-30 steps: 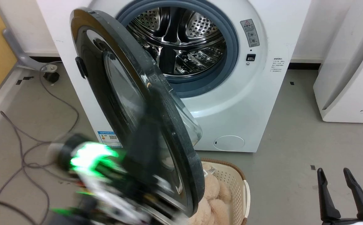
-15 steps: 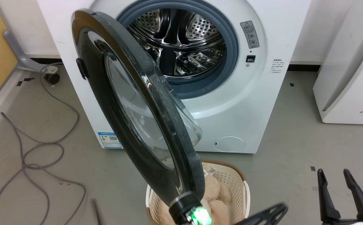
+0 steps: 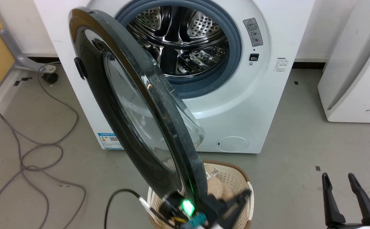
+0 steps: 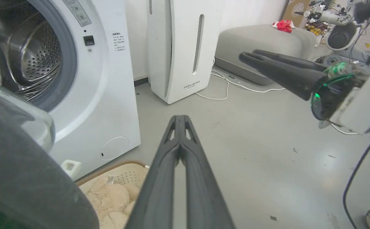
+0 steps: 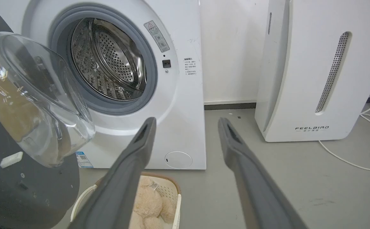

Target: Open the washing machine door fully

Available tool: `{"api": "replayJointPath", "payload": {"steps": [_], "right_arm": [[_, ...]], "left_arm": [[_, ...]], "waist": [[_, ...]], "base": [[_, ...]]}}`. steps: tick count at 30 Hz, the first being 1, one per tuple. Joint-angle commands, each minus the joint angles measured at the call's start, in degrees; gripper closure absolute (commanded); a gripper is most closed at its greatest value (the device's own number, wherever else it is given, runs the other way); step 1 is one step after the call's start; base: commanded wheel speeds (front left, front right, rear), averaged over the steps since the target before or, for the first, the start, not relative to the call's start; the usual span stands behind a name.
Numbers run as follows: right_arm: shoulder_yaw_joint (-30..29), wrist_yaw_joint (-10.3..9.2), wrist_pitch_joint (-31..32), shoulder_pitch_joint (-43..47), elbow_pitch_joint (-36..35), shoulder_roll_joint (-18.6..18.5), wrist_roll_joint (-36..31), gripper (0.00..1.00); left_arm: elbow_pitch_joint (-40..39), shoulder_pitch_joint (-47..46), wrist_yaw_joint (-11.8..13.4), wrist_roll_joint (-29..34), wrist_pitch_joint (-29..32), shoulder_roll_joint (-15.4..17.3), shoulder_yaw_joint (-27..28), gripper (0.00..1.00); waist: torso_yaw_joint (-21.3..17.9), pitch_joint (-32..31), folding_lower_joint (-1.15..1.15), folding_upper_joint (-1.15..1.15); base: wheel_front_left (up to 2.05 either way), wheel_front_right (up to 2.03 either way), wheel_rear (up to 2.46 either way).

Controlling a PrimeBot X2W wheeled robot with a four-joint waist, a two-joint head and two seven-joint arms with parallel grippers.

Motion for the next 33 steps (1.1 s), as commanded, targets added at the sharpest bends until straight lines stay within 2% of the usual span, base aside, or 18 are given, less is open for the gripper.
{"api": "replayJointPath", "payload": {"steps": [1,10,17,27,33], "right_arm": [[0.0,0.03,0.1,0.6,0.3,0.2,0.4,0.0],[0.2,0.03,0.2,0.5,0.6,0.2,0.3,0.0],[0.4,0.03,0.2,0.5,1.3,0.2,0.6,0.0],[0.7,0.03,-0.6,0.8,1.9,0.2,1.0,0.0],[0.7,0.03,-1.1,1.6,2.0,0.2,1.1,0.0]], "left_arm": [[1.1,-1.7,0.9,-0.2,-0.9,-0.5,1.1,1.0],[5.2,-5.5,5.5,-2.0,-3.9,-1.7,4.4,1.0],[6.2,-4.6,7.9,-2.3,-3.1,-1.4,5.1,1.0],[1.4,1.1,11.8,-4.3,-2.0,0.7,7.3,1.0],[-4.6,5.3,14.8,-4.4,-0.3,3.4,8.3,1.0]], "waist": [[0.0,0.1,0.0,0.0],[-0.2,0.3,0.0,0.0],[0.5,-0.2,0.0,0.0],[2.3,-1.4,0.0,0.0],[5.3,-1.8,0.0,0.0]], "base": [[0.0,0.0,0.0],[0.0,0.0,0.0],[0.0,0.0,0.0],[0.0,0.0,0.0],[0.0,0.0,0.0]]}}
